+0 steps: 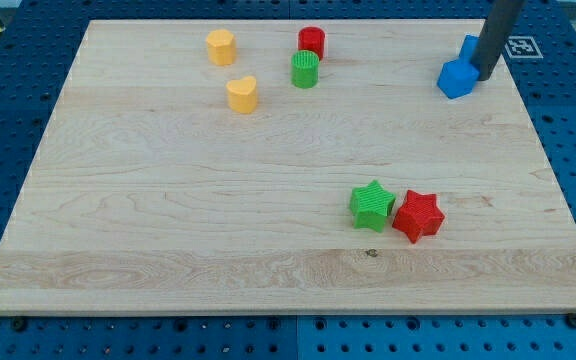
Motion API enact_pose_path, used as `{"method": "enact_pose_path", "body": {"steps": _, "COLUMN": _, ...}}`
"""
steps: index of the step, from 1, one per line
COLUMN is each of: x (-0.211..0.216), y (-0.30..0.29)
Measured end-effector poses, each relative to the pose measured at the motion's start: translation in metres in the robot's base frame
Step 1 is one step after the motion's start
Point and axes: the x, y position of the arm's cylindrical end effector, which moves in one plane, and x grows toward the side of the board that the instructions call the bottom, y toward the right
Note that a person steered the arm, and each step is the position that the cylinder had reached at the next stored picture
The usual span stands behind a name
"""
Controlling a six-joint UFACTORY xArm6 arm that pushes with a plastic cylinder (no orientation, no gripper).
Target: Push the blue triangle slightly up
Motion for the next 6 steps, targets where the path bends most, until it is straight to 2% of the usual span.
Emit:
{"method": "enact_pose_path", "body": {"steps": 1, "x": 0.006, "y": -0.003}}
{"method": "enact_pose_path", "body": {"steps": 2, "x": 0.042, "y": 0.014}}
{"method": "enact_pose_path", "body": {"steps": 5, "x": -0.031, "y": 0.024}}
{"method": "enact_pose_path", "body": {"steps": 6, "x": -0.033, "y": 0.013}}
